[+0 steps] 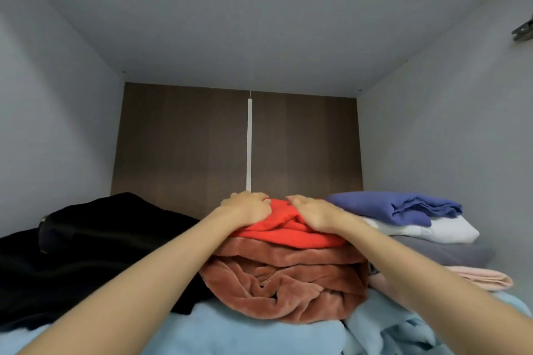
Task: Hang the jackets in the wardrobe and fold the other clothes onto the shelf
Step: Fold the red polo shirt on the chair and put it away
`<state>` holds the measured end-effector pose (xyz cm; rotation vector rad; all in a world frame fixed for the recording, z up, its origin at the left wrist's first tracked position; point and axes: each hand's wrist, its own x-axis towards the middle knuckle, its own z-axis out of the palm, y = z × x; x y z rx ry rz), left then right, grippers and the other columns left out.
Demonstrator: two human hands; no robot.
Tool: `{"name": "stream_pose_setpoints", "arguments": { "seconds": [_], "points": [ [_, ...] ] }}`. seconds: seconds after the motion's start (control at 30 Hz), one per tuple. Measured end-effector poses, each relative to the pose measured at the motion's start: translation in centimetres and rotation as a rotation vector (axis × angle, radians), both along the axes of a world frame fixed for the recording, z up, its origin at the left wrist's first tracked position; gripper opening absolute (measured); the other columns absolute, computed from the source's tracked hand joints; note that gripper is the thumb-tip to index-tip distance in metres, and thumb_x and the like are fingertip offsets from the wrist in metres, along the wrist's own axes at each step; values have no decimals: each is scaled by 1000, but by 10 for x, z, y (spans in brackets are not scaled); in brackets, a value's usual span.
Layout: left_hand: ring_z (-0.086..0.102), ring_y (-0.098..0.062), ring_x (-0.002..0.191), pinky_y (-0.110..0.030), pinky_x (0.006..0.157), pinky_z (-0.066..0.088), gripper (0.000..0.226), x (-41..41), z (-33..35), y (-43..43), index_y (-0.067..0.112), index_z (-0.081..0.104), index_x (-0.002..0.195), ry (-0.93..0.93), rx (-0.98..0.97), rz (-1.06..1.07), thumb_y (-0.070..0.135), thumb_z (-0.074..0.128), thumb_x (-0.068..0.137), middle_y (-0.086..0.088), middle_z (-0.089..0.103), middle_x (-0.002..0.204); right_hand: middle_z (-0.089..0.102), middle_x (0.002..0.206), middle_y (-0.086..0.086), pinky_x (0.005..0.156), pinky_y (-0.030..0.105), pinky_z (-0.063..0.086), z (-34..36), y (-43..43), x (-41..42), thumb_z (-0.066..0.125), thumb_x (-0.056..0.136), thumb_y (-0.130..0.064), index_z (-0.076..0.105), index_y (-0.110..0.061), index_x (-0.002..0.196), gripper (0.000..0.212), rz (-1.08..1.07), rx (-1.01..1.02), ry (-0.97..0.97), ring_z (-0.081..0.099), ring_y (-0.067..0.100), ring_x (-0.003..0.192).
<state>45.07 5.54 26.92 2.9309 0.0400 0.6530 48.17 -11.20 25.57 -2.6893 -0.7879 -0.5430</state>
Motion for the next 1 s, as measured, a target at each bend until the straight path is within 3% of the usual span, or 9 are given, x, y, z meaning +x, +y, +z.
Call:
{"name": "stream_pose_setpoints", "arguments": {
  "seconds": [0.17, 0.4, 0.57, 0.77, 1.0],
  "points": [
    [31, -33, 139, -45, 113, 28, 48, -4, -27, 5, 38, 33, 147, -96, -66, -5, 45, 24, 100, -3, 31, 154, 42, 149, 6, 110, 46, 32, -33, -2, 0, 22, 104, -38, 35, -26, 147, 46, -56, 23, -159, 41, 32, 132],
    [31, -33, 139, -45, 113, 28, 50, -34, -18, -6, 34, 30, 149, -112, -101, 56, 45, 28, 101, -2, 30, 156, 53, 140, 8, 107, 41, 35, -24, -5, -17, 24, 105, -39, 47, -21, 137, 43, 3, 134, -156, 48, 30, 126],
    [35, -32, 137, -45, 110, 32, 50, -77, -17, -21, 33, 33, 149, -258, -114, 56, 43, 36, 99, -4, 37, 152, 59, 132, 7, 101, 37, 39, -15, -25, -49, 34, 102, -40, 52, -25, 133, 39, 59, 406, -175, 51, 28, 124],
    [42, -28, 133, -45, 106, 37, 47, -156, -30, -49, 32, 38, 146, -467, -133, -24, 39, 40, 100, -1, 46, 146, 64, 124, -6, 99, 33, 44, -28, -58, -109, 47, 98, -30, 57, -27, 127, 31, 233, 625, -209, 57, 12, 113],
    [49, -24, 125, -38, 99, 42, 45, -250, -87, -81, 34, 41, 144, -510, -255, 8, 37, 42, 99, 0, 52, 139, 65, 119, -10, 93, 34, 47, -81, -88, -189, 51, 96, -27, 62, -29, 120, 26, 338, 627, -148, 61, 12, 104]
  ]
}}
